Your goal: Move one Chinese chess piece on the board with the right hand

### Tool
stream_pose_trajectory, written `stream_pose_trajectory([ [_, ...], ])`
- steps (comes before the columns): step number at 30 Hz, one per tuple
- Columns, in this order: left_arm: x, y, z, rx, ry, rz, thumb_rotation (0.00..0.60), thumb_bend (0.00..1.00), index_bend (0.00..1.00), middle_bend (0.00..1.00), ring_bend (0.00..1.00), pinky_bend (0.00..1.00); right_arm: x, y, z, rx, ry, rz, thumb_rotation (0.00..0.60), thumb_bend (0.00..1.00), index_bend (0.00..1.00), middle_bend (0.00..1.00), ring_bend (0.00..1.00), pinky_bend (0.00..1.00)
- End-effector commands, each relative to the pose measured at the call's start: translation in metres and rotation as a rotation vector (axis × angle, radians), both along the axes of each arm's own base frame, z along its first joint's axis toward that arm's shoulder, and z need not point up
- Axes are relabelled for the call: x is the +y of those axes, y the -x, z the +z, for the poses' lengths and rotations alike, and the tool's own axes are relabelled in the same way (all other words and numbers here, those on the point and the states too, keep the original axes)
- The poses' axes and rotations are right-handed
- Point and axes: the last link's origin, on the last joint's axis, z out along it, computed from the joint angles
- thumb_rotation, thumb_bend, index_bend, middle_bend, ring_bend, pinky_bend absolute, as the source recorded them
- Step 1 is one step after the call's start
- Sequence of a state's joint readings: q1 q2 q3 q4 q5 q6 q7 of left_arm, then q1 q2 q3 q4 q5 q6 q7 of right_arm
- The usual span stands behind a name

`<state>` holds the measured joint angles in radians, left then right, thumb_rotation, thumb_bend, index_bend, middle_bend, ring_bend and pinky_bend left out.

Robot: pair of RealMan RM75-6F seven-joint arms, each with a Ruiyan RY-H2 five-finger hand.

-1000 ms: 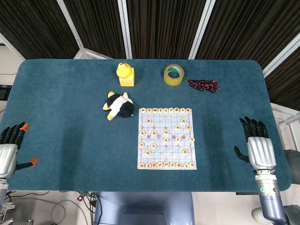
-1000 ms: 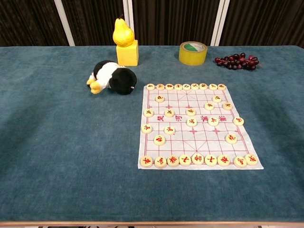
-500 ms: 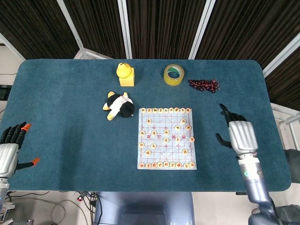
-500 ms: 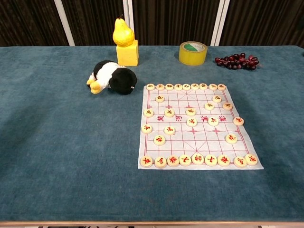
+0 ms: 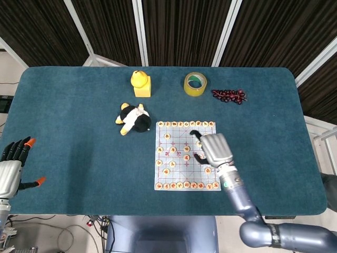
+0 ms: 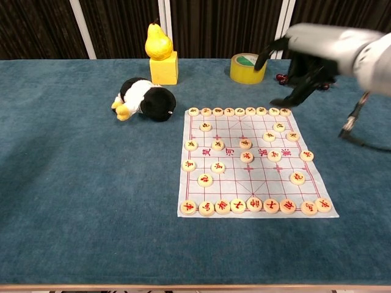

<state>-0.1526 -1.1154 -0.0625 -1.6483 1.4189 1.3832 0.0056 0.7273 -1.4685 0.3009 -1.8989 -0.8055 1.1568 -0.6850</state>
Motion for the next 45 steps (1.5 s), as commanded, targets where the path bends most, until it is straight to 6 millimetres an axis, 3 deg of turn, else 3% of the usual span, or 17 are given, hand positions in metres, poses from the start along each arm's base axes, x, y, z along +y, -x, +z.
stream_pose_trajectory([
  [1,0.000,0.000,0.000,-0.004,0.002,0.001,0.600,0.00,0.00,0.00,0.00,0.00,0.004,-0.005,-0.026,0.051,-0.041,0.009,0.600,0.36,0.30,1.00,1.00,0.91],
  [8,0.001,0.000,0.000,-0.015,0.011,0.003,0.600,0.00,0.00,0.00,0.00,0.00,0.013,-0.003,-0.061,0.114,-0.077,0.011,0.600,0.36,0.40,1.00,1.00,0.93],
  [14,0.002,0.001,0.001,-0.026,0.011,0.008,0.600,0.00,0.00,0.00,0.00,0.00,0.008,0.000,-0.078,0.133,-0.060,-0.001,0.600,0.36,0.44,1.00,1.00,0.94],
  [28,0.002,0.000,0.000,-0.039,0.019,0.010,0.600,0.00,0.00,0.00,0.00,0.00,-0.002,0.013,-0.085,0.191,-0.049,-0.067,0.600,0.32,0.41,1.00,1.00,0.98],
  [45,0.002,0.000,0.000,-0.043,0.022,0.014,0.600,0.00,0.00,0.00,0.00,0.00,-0.009,0.014,-0.094,0.150,-0.064,-0.096,0.600,0.31,0.45,1.00,1.00,1.00],
])
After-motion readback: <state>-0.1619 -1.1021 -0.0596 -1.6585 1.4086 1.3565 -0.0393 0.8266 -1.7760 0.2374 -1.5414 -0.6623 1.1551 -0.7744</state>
